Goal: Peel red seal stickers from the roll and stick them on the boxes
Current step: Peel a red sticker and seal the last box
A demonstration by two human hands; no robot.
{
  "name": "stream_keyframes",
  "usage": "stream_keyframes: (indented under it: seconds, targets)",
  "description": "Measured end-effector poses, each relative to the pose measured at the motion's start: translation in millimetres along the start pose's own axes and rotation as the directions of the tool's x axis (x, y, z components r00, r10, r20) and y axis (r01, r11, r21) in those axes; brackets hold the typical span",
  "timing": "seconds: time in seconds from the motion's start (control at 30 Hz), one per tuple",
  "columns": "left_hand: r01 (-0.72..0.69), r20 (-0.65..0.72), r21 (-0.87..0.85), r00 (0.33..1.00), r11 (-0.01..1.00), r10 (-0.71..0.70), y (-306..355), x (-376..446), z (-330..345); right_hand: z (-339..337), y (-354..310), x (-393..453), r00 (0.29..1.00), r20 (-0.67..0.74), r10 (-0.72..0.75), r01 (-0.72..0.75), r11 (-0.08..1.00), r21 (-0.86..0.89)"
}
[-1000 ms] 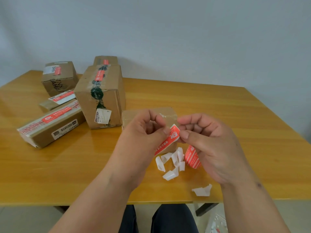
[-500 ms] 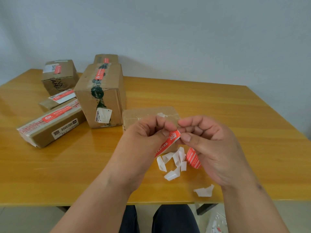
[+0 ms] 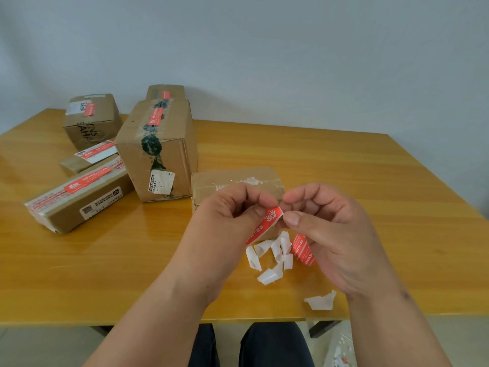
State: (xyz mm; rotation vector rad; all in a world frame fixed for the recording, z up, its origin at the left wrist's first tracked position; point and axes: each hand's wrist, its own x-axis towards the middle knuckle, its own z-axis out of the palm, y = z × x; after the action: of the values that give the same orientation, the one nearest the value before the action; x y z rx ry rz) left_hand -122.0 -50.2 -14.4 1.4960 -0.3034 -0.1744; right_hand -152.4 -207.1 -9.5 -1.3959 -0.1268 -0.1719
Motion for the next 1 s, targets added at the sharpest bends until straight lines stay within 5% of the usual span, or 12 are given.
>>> stream_keyframes:
  seconds: [1.0]
  targets:
    - [-0.058, 0.011, 0.085, 0.998, 0.995, 0.057, 7.0, -1.0, 2.9, 0.4, 1.1, 3.2, 0.999, -0.004, -0.032, 0.031, 0.998, -0.047]
